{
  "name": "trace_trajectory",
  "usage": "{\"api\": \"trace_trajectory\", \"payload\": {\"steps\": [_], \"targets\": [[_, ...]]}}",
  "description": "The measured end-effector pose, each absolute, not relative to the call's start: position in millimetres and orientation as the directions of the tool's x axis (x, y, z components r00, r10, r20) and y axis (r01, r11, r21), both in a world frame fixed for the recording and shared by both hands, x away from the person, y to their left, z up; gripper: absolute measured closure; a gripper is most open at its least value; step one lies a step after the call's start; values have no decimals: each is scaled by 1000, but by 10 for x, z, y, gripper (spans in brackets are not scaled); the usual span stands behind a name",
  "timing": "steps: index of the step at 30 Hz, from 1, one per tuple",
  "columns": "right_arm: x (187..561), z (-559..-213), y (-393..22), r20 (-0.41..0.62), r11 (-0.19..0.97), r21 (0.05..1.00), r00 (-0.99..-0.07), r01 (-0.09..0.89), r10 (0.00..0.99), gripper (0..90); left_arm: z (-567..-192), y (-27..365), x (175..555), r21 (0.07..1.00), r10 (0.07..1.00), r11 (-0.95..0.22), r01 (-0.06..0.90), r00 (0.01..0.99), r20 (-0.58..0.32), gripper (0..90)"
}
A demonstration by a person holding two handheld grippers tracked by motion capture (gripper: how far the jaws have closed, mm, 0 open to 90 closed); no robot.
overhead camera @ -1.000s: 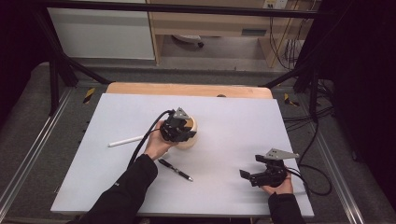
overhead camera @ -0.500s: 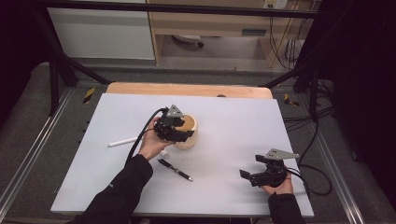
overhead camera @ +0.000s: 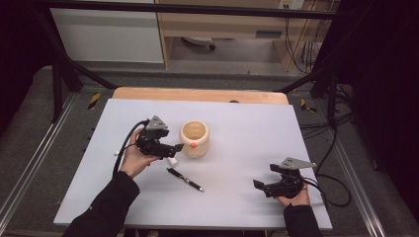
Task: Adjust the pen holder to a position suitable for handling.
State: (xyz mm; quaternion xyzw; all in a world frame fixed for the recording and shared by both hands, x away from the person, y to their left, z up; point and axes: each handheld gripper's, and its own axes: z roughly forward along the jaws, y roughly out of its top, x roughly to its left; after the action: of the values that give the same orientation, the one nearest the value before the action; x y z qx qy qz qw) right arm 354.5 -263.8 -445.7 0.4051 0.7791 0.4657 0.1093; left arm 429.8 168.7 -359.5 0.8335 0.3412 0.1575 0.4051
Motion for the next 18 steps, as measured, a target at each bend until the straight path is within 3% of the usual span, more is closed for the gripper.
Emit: {"api": "trace_trajectory", "payload": {"steps": [7, 18], "targets": [[3546, -4458, -2637, 202, 247, 811, -650, 530, 733, 7, -3690, 2033, 4100, 780, 733, -429, 456, 681, 5, 105], [3545, -4466, -2603, 201, 254, 805, -651, 535, 732, 7, -3938, 2560, 3778, 791, 777, -374, 485, 630, -18, 96]]}}
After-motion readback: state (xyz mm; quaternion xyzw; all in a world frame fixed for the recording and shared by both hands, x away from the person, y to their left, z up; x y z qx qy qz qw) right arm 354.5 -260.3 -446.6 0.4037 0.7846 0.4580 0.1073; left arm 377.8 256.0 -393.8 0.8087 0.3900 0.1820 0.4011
